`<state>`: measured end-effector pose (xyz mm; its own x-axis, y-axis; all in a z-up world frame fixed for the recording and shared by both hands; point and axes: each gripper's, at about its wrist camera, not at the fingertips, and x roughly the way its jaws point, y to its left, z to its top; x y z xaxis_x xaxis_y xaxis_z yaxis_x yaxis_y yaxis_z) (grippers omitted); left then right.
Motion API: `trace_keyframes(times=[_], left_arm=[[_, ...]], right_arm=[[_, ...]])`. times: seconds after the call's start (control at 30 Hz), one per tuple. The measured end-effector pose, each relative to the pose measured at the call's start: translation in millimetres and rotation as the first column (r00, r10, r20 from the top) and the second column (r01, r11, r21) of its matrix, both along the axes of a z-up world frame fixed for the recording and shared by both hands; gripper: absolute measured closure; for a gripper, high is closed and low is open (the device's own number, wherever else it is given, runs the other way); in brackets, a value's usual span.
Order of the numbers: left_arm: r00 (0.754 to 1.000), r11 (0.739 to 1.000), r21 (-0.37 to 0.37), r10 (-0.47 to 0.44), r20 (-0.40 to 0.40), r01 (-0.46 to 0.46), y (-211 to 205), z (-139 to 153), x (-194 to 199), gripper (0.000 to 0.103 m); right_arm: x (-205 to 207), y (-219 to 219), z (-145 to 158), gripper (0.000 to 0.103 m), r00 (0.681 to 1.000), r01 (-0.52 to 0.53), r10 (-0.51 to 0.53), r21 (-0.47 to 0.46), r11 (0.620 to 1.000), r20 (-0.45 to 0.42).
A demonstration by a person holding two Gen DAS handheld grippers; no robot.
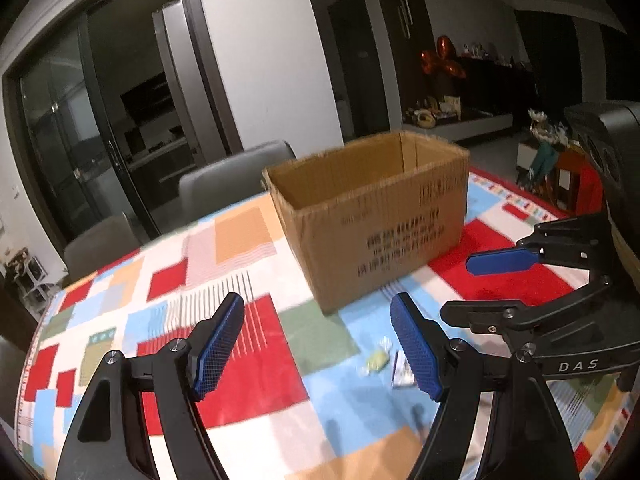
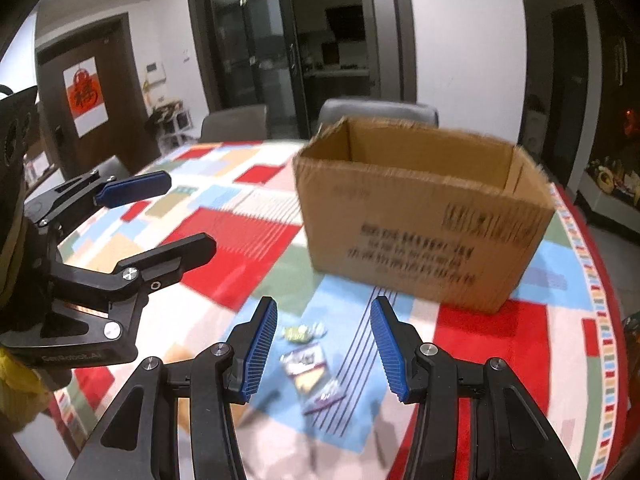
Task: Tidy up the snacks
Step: 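Move both tools back from the box toward the white candy and small packet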
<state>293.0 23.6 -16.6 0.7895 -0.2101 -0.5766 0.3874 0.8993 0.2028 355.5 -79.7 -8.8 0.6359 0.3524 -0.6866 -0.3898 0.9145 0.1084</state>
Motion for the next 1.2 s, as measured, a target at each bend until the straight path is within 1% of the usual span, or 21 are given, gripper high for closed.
trace_keyframes(times=[0.1, 0.3, 0.47, 0.7, 0.87, 1.0, 1.13, 1.2], left_arm=[[0.999, 1.000, 0.007, -0.013, -0.030, 0.013, 1.9, -14.8, -0.1, 0.028], [0.994, 0.998, 0.034, -0.048, -0.100, 0.052, -1.1, -43.6, 6.3, 0.028], [0.983, 0.994, 0.057, -0.080, -0.163, 0.090, -2.8, -67.2, 13.7, 0.030], [0.963, 0.988, 0.049, -0.132, -0.236, 0.148, -6.0, -87.5, 25.9, 0.035], [0.947, 0.982, 0.032, -0.168, -0.273, 0.184, -10.6, -100.3, 38.1, 0.039], [0.936, 0.980, 0.019, -0.184, -0.299, 0.199, -13.5, -110.0, 47.9, 0.043], [0.931, 0.980, 0.010, -0.184, -0.316, 0.197, -16.5, -117.2, 56.1, 0.045], [0.931, 0.982, 0.002, -0.181, -0.317, 0.191, -17.0, -118.2, 58.5, 0.048]], right_arm=[[-1.2, 6.5, -17.5, 0.053, 0.999, -0.025, 0.024, -0.025, 0.999, -0.047], [4.2, 11.1, -45.9, 0.053, 0.988, -0.060, 0.055, -0.025, 0.998, -0.145], [11.1, 15.7, -63.3, 0.053, 0.978, -0.079, 0.074, -0.021, 0.997, -0.193], [18.4, 24.5, -85.1, 0.053, 0.971, -0.103, 0.094, -0.027, 0.994, -0.220], [22.5, 27.5, -92.9, 0.053, 0.969, -0.117, 0.107, -0.032, 0.993, -0.224], [25.4, 30.9, -98.9, 0.053, 0.967, -0.129, 0.116, -0.042, 0.991, -0.225], [30.0, 30.8, -100.2, 0.053, 0.970, -0.125, 0.113, -0.043, 0.991, -0.216], [31.6, 31.0, -102.1, 0.053, 0.970, -0.124, 0.113, -0.040, 0.991, -0.217]])
